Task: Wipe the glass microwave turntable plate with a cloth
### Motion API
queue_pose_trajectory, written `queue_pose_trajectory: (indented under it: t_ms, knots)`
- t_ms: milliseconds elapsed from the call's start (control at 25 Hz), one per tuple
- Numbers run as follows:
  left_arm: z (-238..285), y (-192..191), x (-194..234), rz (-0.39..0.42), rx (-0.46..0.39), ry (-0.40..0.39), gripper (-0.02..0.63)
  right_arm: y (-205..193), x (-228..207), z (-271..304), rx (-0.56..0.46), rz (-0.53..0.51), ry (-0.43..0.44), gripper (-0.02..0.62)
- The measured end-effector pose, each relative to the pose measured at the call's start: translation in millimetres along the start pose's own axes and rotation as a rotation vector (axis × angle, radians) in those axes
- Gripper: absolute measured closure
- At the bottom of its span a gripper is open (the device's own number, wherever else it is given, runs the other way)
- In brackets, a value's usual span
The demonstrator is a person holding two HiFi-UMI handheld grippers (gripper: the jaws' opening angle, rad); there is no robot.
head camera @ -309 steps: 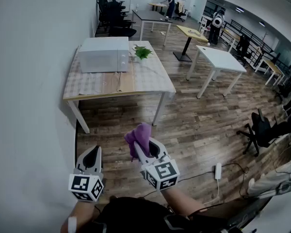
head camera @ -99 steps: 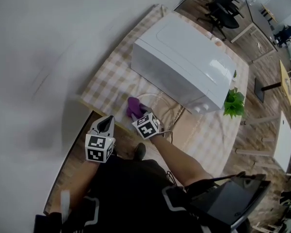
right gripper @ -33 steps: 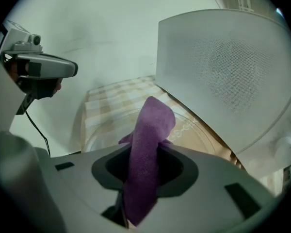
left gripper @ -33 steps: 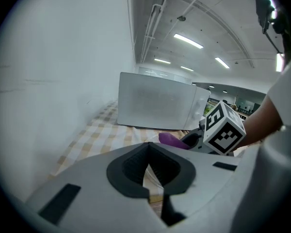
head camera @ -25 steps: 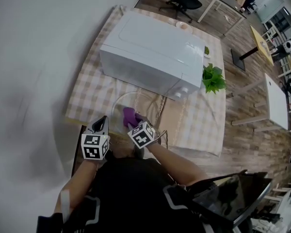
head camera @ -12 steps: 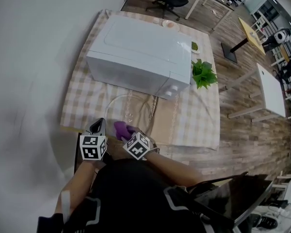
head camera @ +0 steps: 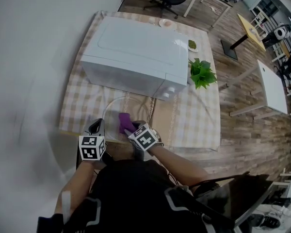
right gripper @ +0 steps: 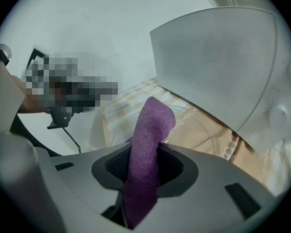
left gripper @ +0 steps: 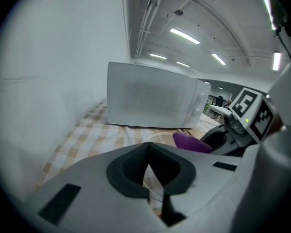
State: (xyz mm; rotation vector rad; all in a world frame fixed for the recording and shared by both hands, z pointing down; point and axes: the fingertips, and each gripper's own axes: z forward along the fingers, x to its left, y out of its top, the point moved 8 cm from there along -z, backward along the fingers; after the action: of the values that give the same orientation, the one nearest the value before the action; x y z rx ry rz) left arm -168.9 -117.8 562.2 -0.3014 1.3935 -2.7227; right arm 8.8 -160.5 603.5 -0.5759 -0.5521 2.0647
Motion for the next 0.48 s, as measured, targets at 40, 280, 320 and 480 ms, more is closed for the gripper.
queue_pose_trajectory:
  t_ms: [40, 280, 320, 480]
  knots:
    - [1, 0, 0, 0.005, 0.002, 0.003, 0.598, 5, -12, -2, -0.014, 0.016, -0.026, 0.46]
    - [-2, 1, -4, 0.018, 0.017, 0.013, 0.598, 37, -69, 1, -0.051, 0.006, -0.134, 0.459]
    - [-4, 2, -5, 0.017, 0.016, 0.011, 0.598, 41, -77, 4, -0.057, 0.005, -0.151, 0.46]
    - [-5, 6, -6, 0.027, 0.008, -0.015, 0.598, 58, -103, 15, -0.056, -0.008, -0.199, 0.459]
